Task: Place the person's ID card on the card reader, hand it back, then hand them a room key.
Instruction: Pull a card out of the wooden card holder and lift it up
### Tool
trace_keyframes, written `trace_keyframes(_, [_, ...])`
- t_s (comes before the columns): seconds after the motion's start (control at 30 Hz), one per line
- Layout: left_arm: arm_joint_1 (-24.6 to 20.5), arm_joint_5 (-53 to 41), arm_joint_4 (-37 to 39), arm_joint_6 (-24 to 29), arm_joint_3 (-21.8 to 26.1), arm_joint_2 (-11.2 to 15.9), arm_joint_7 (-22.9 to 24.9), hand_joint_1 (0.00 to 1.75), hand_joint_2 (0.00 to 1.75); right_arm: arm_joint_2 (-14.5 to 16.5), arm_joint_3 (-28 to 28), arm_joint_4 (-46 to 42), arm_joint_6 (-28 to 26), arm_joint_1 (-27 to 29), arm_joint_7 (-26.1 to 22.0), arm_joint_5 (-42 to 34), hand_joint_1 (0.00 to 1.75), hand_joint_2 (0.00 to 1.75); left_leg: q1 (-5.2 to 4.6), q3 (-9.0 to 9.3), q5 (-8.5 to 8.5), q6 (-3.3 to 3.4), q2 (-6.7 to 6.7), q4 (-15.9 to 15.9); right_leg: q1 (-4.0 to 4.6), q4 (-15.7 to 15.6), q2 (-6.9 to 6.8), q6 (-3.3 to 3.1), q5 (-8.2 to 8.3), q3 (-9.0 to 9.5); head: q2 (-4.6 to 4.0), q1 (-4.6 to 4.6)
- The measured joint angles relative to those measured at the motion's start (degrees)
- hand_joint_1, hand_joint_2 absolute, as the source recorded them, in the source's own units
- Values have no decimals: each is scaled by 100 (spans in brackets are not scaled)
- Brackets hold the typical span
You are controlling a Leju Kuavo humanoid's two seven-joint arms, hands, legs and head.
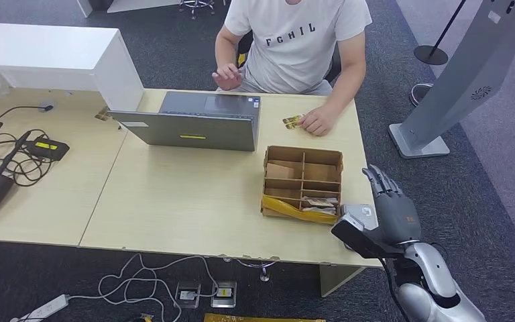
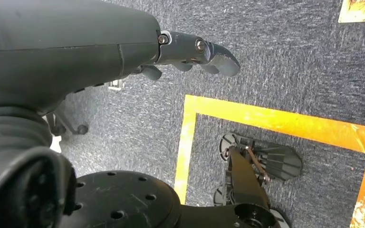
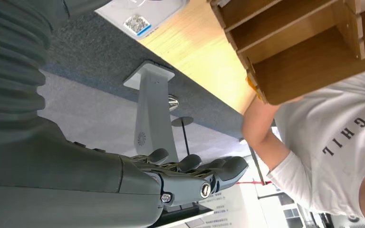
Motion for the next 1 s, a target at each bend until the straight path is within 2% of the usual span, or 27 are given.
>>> trace_keyframes(0.43, [0, 29, 0, 92, 0, -78, 80, 0, 0, 527, -105, 277, 152, -118, 215, 566, 0, 175, 0, 2, 0, 0, 0, 1, 0, 0, 0, 0, 0, 0, 0, 1])
trace_keyframes(1.0, [1, -17, 0, -65, 0, -79, 1, 0, 0, 784, -449, 137, 679, -71, 383, 813, 0, 175, 0, 3, 0, 0, 1, 1, 0, 0, 1, 0, 0, 0, 0, 0])
